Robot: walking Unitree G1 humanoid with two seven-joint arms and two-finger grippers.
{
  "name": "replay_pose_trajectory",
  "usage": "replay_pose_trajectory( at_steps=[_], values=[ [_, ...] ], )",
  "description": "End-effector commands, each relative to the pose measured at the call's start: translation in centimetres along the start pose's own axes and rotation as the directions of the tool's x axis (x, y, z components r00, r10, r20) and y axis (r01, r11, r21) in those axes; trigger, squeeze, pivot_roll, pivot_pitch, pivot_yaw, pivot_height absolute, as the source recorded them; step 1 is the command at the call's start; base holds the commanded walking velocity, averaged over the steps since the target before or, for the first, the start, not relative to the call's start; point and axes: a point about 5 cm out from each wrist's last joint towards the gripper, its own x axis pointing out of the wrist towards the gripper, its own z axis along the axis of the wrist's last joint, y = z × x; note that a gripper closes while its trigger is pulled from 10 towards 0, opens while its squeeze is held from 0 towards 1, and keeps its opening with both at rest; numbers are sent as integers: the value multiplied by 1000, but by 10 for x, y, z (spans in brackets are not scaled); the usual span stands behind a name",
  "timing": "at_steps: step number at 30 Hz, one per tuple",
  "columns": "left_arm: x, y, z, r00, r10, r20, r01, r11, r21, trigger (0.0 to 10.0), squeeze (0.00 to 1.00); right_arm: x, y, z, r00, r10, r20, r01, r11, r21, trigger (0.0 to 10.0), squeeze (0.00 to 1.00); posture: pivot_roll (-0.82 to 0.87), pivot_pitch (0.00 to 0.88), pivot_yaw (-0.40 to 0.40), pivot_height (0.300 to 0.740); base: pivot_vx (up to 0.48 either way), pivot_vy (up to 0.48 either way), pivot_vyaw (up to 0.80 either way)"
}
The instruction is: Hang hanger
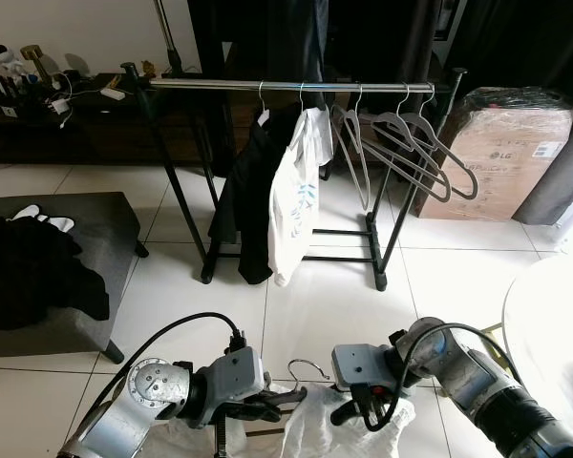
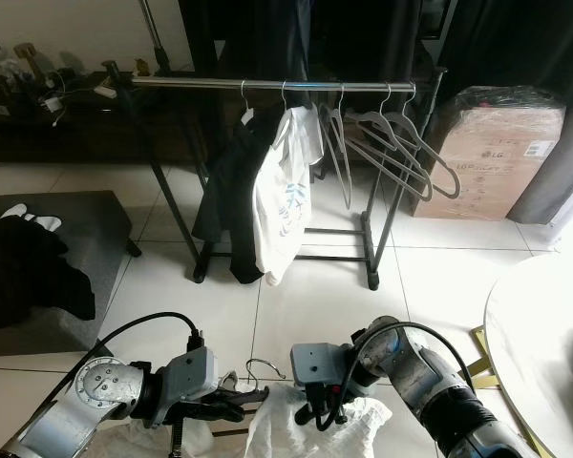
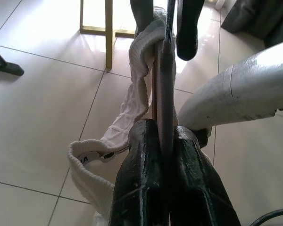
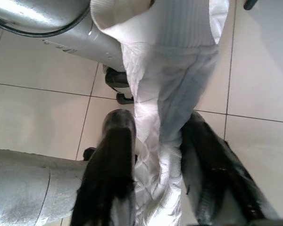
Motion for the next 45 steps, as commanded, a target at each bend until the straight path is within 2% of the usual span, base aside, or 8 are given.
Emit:
replay_pose_trajectory(
  at_steps=[1, 14, 15, 18, 22, 23, 30, 45],
  values=[
    [-4, 0, -6, 1000, 20, -22, -20, 1000, 3, 0, 0, -2, -1, -1, 1000, 4, -7, -4, 1000, -13, 10000, 1000, 64, 157, -1, 740, 0, 0, 0],
    [-23, -4, -36, 962, 259, -88, -266, 961, -80, 0, 0, -24, -37, -10, 924, -382, 17, 376, 916, 138, 10000, 1000, 64, 142, -6, 740, 0, 0, 0],
    [-29, -1, -41, 929, 356, -97, -365, 925, -101, 0, 0, -26, -43, -15, 886, -464, -13, 458, 868, 193, 10000, 992, 63, 137, -6, 740, 0, 0, 0],
    [-44, 5, -52, 797, 586, -144, -603, 779, -173, 510, 0, -17, -43, -29, 821, -569, -46, 545, 758, 358, 10000, 0, 75, 123, -13, 740, 0, 0, 0],
    [-52, 5, -59, 699, 689, -192, -715, 668, -205, 4196, 0, -7, -37, -40, 789, -609, -82, 577, 689, 438, 10000, 0, 85, 116, -13, 740, 0, 0, 0],
    [-59, 4, -66, 584, 775, -242, -810, 534, -244, 10000, 0, 6, -29, -49, 761, -641, -99, 576, 597, 558, 10000, 0, 92, 102, -16, 740, 0, 0, 0],
    [-66, -18, -69, 335, 894, -296, -885, 192, -424, 10000, 0, 56, 25, -90, 707, -642, -295, 584, 295, 757, 10000, 0, 106, 82, -31, 740, 0, 0, 0],
    [-70, -58, -59, 230, 913, -338, -883, 50, -467, 10000, 0, 97, 90, -114, 725, -517, -456, 576, 90, 812, 10000, 0, 140, 79, -48, 740, 0, 0, 0]
  ],
)
